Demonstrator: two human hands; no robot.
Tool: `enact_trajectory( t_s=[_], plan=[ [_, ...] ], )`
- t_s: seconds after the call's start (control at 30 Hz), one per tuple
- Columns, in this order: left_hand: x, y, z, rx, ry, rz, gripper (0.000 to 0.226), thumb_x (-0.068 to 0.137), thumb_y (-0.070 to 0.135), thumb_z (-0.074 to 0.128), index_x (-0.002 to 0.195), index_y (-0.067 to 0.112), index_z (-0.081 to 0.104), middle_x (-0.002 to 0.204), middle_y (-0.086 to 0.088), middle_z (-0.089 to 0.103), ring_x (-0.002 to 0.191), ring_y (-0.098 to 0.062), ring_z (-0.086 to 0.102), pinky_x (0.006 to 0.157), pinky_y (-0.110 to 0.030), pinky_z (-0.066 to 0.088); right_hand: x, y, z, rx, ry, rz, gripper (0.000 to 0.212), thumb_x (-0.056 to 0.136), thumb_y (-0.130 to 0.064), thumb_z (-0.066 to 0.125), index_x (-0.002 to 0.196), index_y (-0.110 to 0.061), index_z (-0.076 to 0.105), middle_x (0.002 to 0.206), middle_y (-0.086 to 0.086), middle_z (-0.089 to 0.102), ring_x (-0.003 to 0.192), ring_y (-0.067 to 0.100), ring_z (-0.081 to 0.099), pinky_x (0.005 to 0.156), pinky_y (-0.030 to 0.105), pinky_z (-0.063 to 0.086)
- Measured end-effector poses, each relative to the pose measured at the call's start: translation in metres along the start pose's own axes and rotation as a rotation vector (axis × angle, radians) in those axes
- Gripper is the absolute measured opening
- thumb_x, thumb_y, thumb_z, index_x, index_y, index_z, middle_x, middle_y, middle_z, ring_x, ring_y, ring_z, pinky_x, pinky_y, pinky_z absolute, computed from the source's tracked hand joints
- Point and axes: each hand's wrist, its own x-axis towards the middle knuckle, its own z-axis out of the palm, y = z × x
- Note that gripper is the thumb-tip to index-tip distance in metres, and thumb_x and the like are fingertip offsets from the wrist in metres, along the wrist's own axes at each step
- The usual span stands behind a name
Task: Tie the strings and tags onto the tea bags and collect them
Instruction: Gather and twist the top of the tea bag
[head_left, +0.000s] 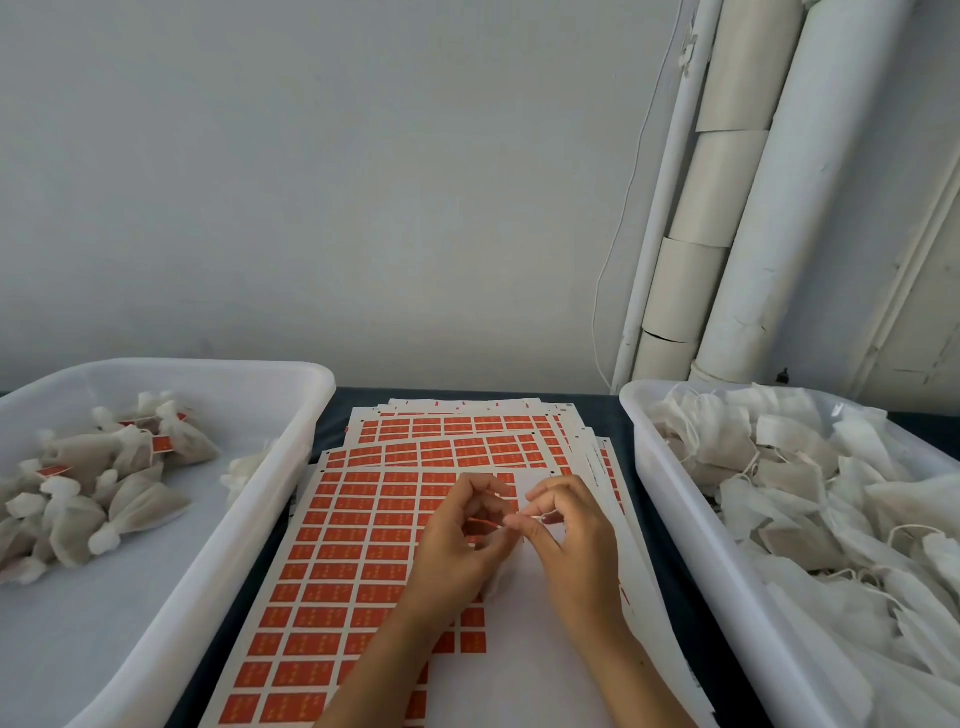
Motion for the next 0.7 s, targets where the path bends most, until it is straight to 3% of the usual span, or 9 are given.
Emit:
enact_trajectory(
  t_s=[0.2,0.37,0.5,0.7],
  plan=[
    [-0.0005,0.0038,0.0004,-0.016,0.022,0.015,0.035,0.079,0.008,0.073,0.106,0.019,0.054,0.085,0.006,0.069,0.081,-0.013,0.067,0.071,-0.020,0.054,0.0002,0.0014,0.0001,0.096,-0.025,0.082,0.015,0.078,-0.018,0.073,0.075,-0.020,0.058,0.091,-0.014,0.063,0.087,0.006,0.061,0.076,0.006,0.044],
    [-0.0005,0.0061,0.0013,-0.046,0.032,0.006,0.032,0.081,0.007,0.070,0.107,0.016,0.053,0.085,0.000,0.068,0.077,-0.013,0.065,0.067,-0.019,0.052,-0.0010,-0.0037,0.0031,0.208,-0.085,0.133,0.006,0.081,-0.032,0.062,0.080,-0.032,0.056,0.086,-0.018,0.064,0.091,-0.002,0.059,0.074,0.007,0.046],
    [-0.0009,0.0041,0.0015,-0.034,0.062,-0.026,0.029,0.084,0.006,0.066,0.108,0.014,0.052,0.086,-0.006,0.065,0.076,-0.012,0.064,0.068,-0.018,0.051,-0.0010,-0.0023,0.0033,0.144,-0.078,0.081,0.022,0.084,-0.016,0.066,0.083,-0.035,0.054,0.088,-0.021,0.061,0.085,0.004,0.062,0.076,0.008,0.048],
    [0.0006,0.0010,0.0014,-0.001,0.112,-0.056,0.025,0.084,0.002,0.065,0.104,0.013,0.056,0.088,-0.004,0.065,0.080,-0.013,0.064,0.072,-0.021,0.054,-0.0023,-0.0035,0.0041,0.064,-0.108,-0.049,0.023,0.081,-0.012,0.069,0.084,-0.031,0.056,0.089,-0.027,0.056,0.093,-0.012,0.055,0.079,0.002,0.043]
  ],
)
